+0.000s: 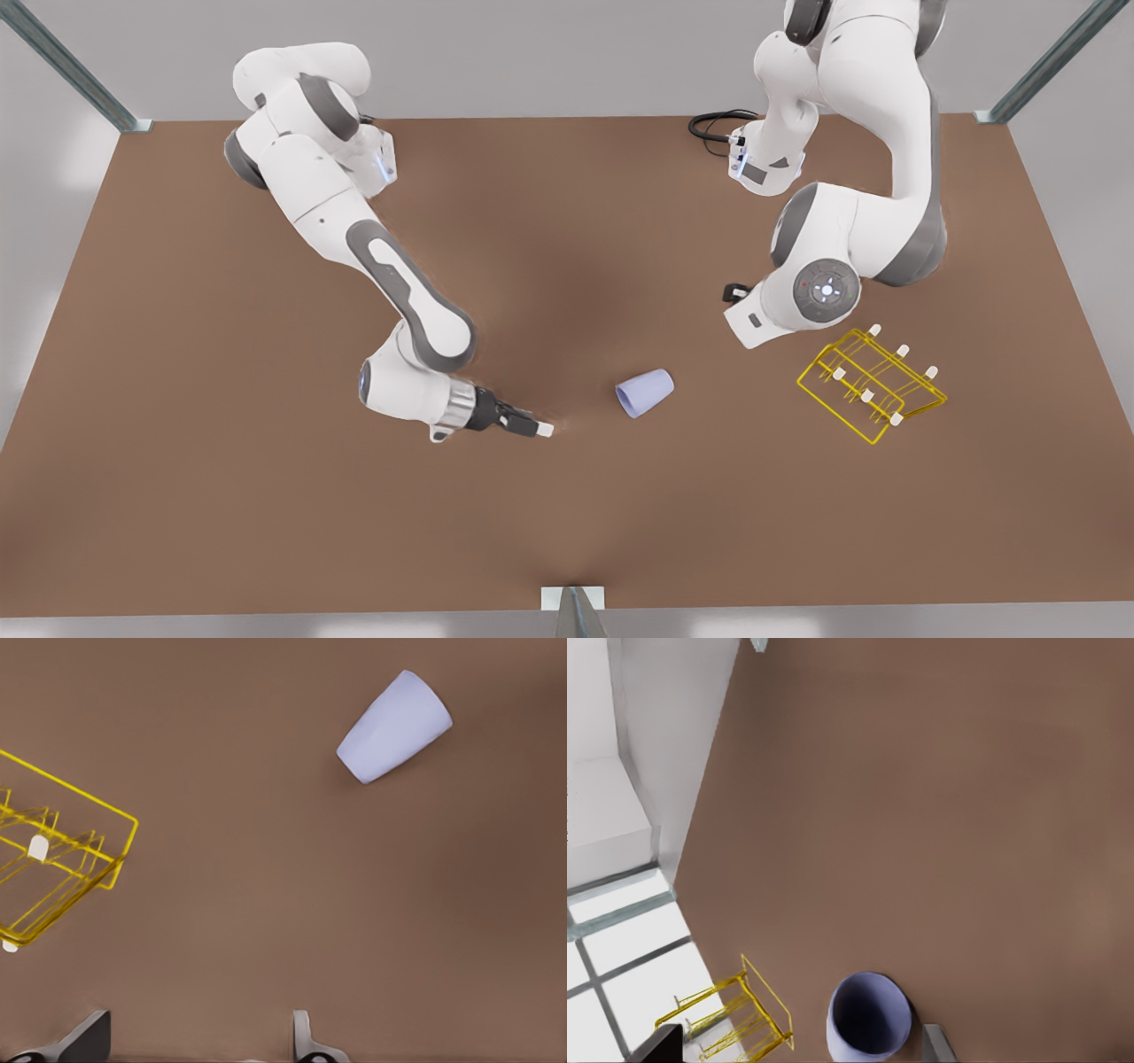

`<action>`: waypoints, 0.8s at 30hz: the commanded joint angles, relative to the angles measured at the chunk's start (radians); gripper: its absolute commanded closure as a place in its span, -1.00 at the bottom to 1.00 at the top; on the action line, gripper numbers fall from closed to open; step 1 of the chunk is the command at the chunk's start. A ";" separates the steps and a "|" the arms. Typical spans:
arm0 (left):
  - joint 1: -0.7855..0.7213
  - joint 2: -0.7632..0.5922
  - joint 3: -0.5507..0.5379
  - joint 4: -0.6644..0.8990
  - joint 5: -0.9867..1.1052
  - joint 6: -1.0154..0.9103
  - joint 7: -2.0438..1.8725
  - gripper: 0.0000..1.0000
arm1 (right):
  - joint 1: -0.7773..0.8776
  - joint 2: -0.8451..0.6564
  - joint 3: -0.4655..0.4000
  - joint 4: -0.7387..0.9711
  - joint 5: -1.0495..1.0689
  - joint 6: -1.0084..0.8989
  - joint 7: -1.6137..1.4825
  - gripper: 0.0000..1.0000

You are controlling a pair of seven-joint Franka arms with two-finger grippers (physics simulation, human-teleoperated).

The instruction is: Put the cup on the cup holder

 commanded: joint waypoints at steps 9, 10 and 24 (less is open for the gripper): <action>-0.067 0.291 -0.038 0.083 0.009 0.631 -2.834 -1.00 | -0.478 -0.525 -0.008 -0.063 -0.906 -0.761 -0.209 -1.00; -0.060 0.291 -0.049 0.083 0.009 0.635 -2.836 -1.00 | -0.482 -0.536 -0.008 -0.089 -0.906 -0.749 -0.209 -1.00; -0.023 0.297 -0.066 -0.066 -0.226 0.867 -3.080 -1.00 | -0.484 -0.684 0.003 -0.287 -0.859 -0.635 -0.206 -1.00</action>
